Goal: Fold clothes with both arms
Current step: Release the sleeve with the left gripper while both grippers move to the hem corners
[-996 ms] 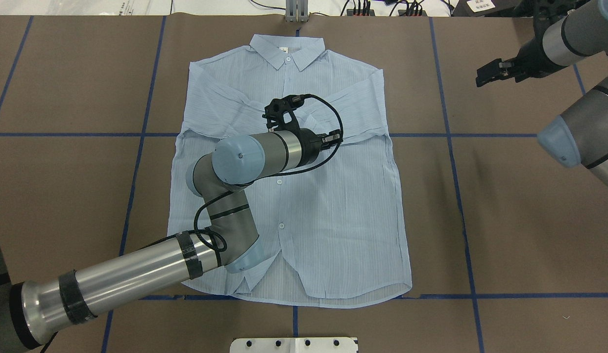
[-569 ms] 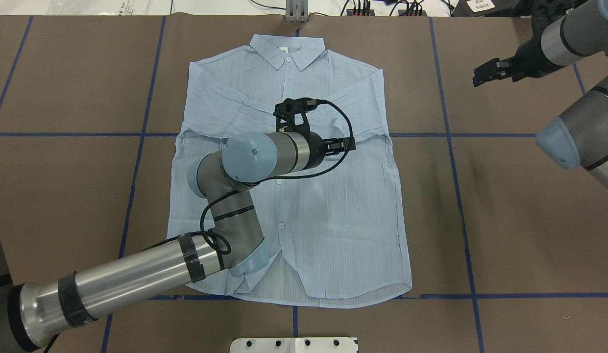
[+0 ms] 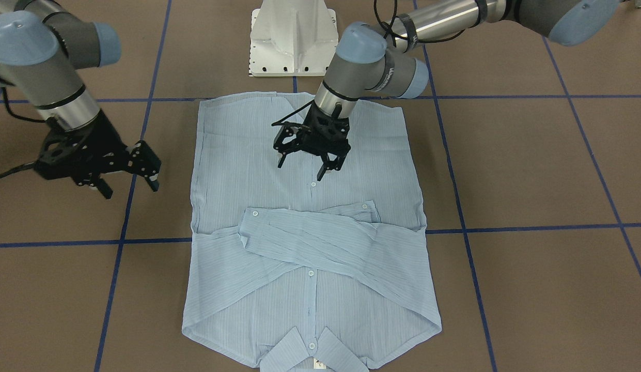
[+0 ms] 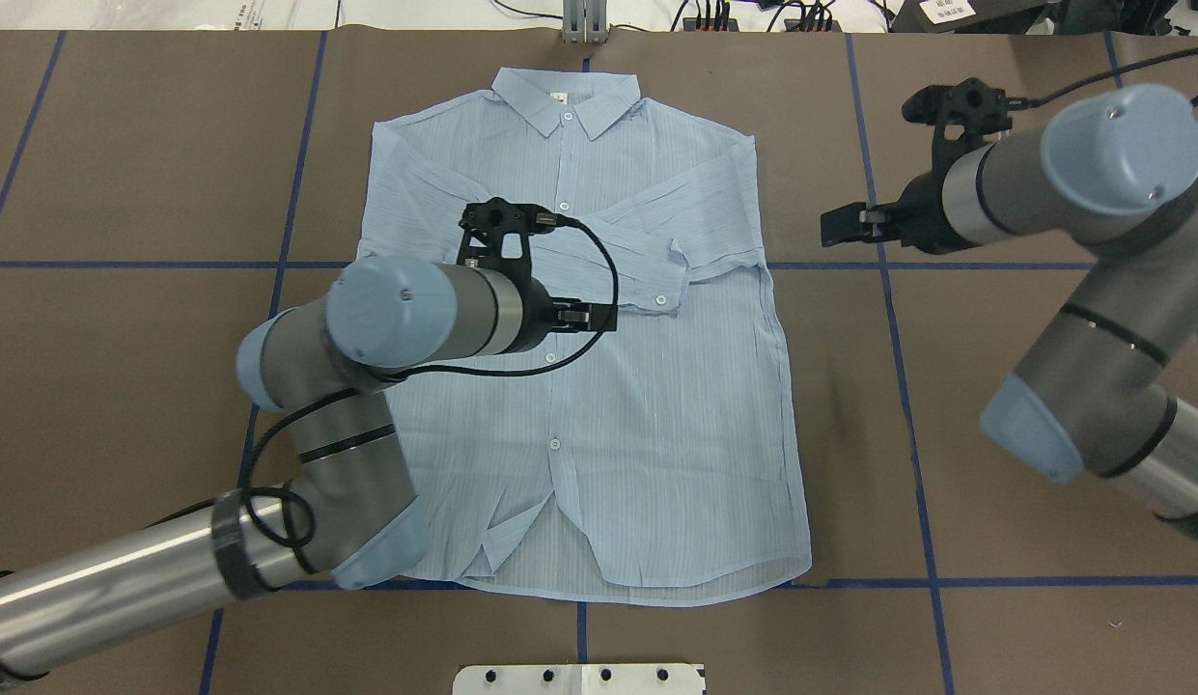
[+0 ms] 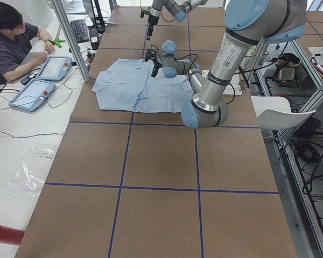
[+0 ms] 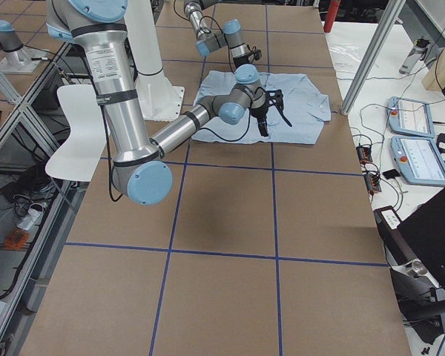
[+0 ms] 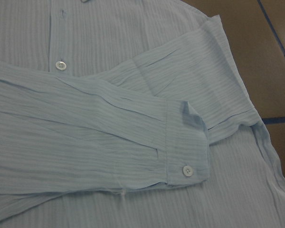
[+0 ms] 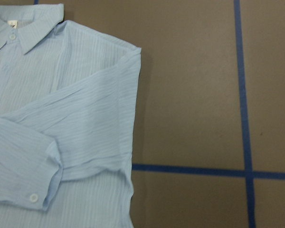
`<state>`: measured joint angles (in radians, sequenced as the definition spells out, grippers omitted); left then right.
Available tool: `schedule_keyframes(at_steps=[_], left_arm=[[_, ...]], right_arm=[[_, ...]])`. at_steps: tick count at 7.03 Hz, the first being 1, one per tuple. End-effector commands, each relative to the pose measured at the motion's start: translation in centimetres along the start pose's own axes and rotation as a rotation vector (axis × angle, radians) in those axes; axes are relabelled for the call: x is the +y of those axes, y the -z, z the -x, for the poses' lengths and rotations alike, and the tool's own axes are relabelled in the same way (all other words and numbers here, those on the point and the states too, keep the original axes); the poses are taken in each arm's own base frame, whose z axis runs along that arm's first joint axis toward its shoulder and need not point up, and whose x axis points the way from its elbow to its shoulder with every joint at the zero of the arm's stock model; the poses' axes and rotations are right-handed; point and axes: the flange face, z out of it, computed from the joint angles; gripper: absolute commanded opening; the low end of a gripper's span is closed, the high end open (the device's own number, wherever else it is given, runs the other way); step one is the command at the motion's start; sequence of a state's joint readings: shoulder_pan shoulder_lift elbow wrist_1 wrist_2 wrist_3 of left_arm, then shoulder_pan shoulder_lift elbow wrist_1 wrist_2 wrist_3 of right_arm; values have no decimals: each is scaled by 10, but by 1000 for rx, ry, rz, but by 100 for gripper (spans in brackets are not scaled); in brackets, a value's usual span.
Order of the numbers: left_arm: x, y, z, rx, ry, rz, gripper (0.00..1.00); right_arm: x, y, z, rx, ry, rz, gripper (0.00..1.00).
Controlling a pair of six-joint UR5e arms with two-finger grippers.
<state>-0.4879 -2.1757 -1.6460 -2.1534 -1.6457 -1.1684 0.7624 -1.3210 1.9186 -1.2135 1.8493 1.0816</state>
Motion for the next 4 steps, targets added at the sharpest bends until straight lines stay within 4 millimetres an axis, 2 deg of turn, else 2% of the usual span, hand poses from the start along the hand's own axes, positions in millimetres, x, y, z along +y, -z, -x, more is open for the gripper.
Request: schedule_keyframes(at_steps=[1,2,3,4], left_arm=[[40,65,80,-37,-2,21,100],[66,75,127,-103,6,57,100],[83,83,160,-155,11,82,100],[104,94,189,-201,12,112,100]], right_arm=[[105,5,39,-11,-72,-13,100],[152,0,47,5,-83,-19,100],[178,-1,52,12,-107,-22,100],[185,-5,44,32,-101,-16,100]])
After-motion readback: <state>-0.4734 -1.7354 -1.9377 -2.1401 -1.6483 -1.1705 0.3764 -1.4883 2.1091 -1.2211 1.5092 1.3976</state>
